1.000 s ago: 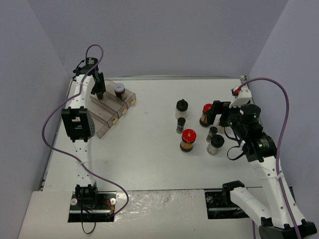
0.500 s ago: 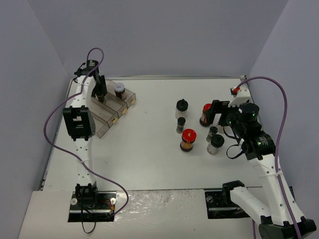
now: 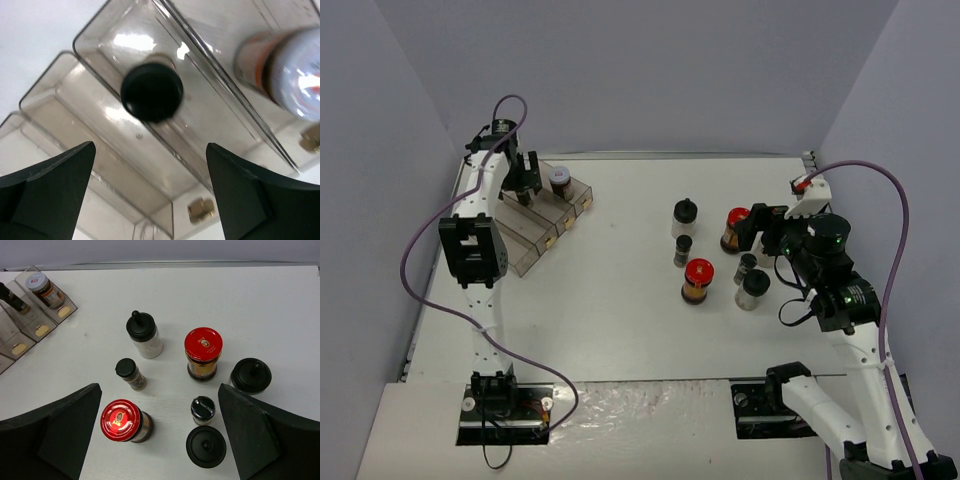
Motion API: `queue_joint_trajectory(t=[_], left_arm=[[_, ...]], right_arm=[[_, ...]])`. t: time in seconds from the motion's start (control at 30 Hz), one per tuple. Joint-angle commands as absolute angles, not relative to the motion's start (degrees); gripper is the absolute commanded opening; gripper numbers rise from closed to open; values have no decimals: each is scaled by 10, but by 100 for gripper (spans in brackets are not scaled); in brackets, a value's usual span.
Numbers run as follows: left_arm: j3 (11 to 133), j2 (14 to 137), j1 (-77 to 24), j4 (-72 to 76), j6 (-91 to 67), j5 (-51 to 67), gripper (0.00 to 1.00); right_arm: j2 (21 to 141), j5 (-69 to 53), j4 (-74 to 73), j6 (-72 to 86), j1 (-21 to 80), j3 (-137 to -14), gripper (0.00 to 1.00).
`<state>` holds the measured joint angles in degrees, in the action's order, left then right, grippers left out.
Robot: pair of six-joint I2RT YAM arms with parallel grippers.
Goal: Organize the condiment bottles
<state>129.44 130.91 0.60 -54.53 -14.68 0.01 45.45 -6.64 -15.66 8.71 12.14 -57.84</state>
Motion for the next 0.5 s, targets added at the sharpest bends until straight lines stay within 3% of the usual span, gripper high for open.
queue_joint_trajectory(t=[0.0,0.23,0.47], left_arm=[[1234,1136,-75,-528,-182,0,92],[1113,1070,-270,-447,-274,0,96],[1158,1132,-419,-404,-328,-19,97]], right_arm=[[439,-77,-119,84,126,-588,100],[426,-82,-120,94,126,-578,100],[424,-98,-120,95,126,-574,100]])
